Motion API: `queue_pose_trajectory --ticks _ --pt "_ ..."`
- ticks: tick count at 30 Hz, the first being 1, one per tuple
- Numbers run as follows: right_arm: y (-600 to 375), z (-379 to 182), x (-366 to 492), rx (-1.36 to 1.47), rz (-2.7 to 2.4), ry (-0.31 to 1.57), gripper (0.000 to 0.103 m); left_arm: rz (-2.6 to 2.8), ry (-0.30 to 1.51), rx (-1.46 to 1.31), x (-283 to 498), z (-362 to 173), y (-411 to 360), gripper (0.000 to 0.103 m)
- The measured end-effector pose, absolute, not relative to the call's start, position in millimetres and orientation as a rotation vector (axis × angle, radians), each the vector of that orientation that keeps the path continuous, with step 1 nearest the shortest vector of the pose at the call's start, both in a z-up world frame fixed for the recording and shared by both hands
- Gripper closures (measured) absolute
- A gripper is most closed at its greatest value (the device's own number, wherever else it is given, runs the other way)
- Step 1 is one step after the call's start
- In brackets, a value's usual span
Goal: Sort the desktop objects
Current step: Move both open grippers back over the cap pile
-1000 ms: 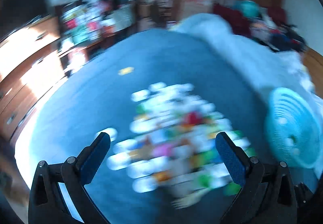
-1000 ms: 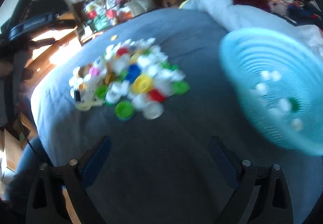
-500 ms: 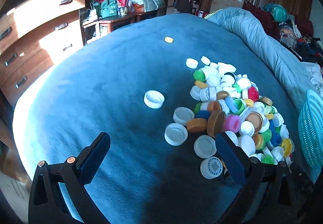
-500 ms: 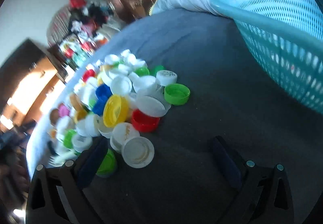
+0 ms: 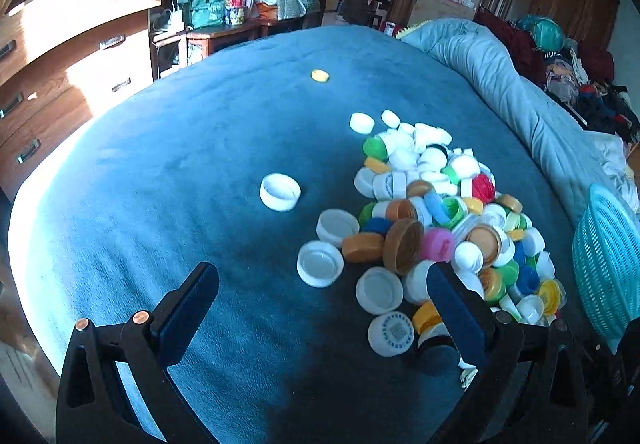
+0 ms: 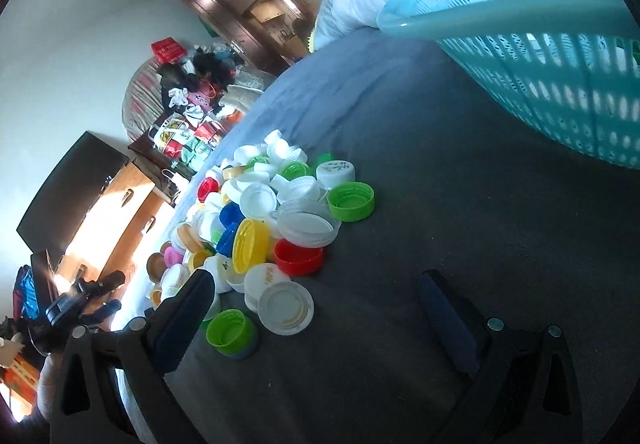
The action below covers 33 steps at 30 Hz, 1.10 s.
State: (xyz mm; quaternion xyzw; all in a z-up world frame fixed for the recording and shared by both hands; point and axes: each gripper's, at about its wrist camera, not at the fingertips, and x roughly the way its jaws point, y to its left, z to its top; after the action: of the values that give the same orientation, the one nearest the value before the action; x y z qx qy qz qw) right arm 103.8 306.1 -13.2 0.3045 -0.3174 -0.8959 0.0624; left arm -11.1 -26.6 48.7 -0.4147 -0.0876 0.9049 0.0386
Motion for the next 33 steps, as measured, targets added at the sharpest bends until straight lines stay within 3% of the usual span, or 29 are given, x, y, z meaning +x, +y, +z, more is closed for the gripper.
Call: queue_pose_trajectory --ticks 24,33 --pt "312.5 -13.2 104.7 0.93 -2.71 -0.95 0.0 2.726 -0.422 -1.15 24.0 89.9 -55.3 0.002" --pt "312.5 -13.5 104.2 0.93 -2.711 -0.95 0.0 2.72 -0.415 -1.08 -6.9 107.7 -44.6 0.002"
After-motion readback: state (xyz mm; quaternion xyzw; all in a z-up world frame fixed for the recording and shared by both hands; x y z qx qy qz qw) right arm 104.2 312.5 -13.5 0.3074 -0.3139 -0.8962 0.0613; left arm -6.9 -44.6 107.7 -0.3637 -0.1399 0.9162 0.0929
